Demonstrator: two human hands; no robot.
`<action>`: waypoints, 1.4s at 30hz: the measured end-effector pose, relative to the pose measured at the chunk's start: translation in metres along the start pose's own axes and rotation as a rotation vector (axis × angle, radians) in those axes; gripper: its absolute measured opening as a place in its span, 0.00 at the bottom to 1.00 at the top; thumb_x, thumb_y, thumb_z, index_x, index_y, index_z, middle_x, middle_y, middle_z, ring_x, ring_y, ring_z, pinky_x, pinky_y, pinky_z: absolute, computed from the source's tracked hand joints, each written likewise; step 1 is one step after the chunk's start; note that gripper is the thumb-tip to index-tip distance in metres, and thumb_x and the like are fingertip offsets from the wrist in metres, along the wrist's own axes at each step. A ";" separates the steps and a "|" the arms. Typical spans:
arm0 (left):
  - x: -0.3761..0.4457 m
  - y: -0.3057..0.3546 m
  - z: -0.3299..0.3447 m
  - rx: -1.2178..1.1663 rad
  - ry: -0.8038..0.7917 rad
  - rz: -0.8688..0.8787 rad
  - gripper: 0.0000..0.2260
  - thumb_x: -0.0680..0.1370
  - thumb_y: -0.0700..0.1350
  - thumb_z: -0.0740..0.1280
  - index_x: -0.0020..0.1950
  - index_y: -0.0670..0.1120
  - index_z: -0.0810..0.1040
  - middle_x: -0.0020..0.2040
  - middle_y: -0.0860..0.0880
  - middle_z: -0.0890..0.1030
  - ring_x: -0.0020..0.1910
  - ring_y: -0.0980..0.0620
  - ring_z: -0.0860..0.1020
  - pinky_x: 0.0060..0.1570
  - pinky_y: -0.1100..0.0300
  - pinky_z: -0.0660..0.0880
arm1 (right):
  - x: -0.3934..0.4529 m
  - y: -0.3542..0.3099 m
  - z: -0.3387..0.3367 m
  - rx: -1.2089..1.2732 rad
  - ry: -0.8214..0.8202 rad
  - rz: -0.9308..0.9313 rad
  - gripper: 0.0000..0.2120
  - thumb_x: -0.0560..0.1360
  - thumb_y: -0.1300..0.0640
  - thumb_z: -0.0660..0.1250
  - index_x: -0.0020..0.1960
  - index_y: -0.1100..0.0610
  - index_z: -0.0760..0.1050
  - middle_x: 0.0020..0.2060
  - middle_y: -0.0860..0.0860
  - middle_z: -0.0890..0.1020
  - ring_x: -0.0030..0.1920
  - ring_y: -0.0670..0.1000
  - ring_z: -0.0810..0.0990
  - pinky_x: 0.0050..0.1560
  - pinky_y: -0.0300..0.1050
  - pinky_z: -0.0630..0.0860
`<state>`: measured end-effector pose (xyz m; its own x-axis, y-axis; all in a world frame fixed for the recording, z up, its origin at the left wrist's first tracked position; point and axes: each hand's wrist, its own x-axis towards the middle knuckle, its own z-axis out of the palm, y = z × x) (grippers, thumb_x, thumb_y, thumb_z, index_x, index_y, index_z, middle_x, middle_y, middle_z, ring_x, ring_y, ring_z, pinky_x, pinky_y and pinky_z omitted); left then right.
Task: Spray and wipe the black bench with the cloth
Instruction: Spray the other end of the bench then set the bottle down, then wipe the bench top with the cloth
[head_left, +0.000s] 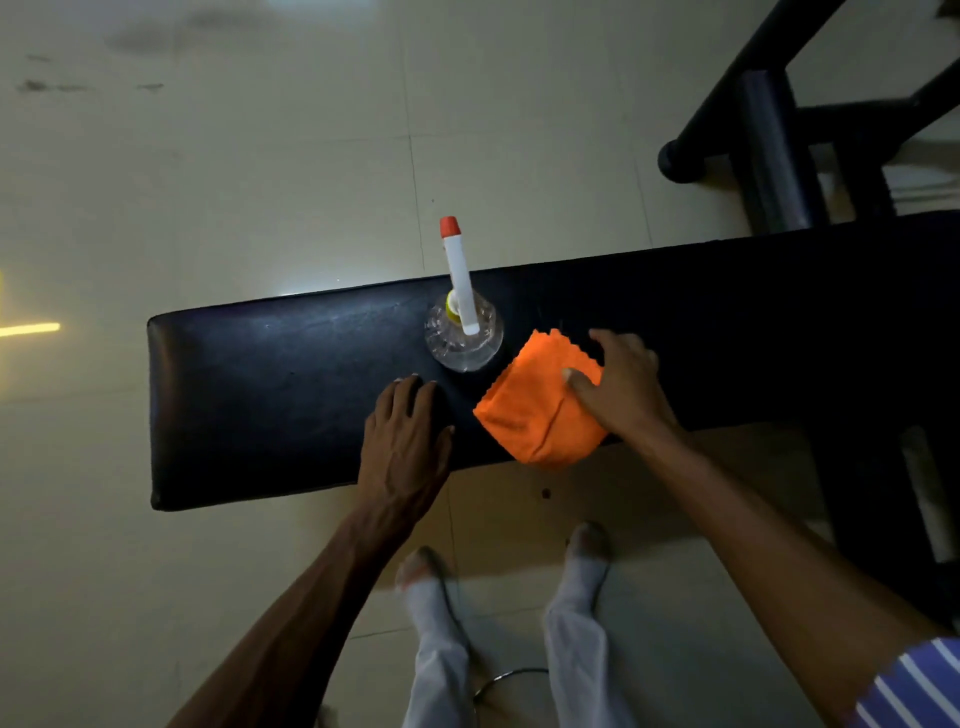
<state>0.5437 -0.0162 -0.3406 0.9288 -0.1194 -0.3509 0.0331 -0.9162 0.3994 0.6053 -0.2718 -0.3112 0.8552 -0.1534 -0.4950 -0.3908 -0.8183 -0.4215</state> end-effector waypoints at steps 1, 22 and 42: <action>-0.001 0.004 0.002 -0.004 0.009 0.011 0.20 0.81 0.49 0.67 0.71 0.44 0.71 0.74 0.43 0.70 0.75 0.41 0.67 0.68 0.45 0.70 | -0.001 0.009 0.001 -0.061 -0.019 0.025 0.33 0.79 0.50 0.74 0.80 0.57 0.68 0.75 0.58 0.69 0.75 0.63 0.67 0.71 0.56 0.70; 0.014 0.080 0.007 -0.047 -0.027 0.243 0.23 0.80 0.46 0.69 0.74 0.43 0.70 0.71 0.43 0.72 0.68 0.42 0.72 0.66 0.48 0.74 | -0.034 0.056 -0.078 0.515 0.097 -0.015 0.11 0.78 0.63 0.74 0.58 0.53 0.81 0.47 0.49 0.83 0.48 0.49 0.82 0.51 0.47 0.77; 0.108 0.186 0.025 0.028 0.010 0.211 0.12 0.80 0.43 0.67 0.61 0.39 0.74 0.59 0.40 0.75 0.56 0.38 0.74 0.57 0.44 0.72 | 0.065 0.096 -0.110 -0.008 0.087 -0.255 0.19 0.84 0.56 0.66 0.72 0.61 0.77 0.69 0.59 0.79 0.70 0.60 0.77 0.70 0.53 0.74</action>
<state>0.6409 -0.2085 -0.3250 0.9178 -0.3060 -0.2531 -0.1729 -0.8817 0.4391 0.6610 -0.4214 -0.3000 0.9518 0.0116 -0.3065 -0.1568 -0.8406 -0.5184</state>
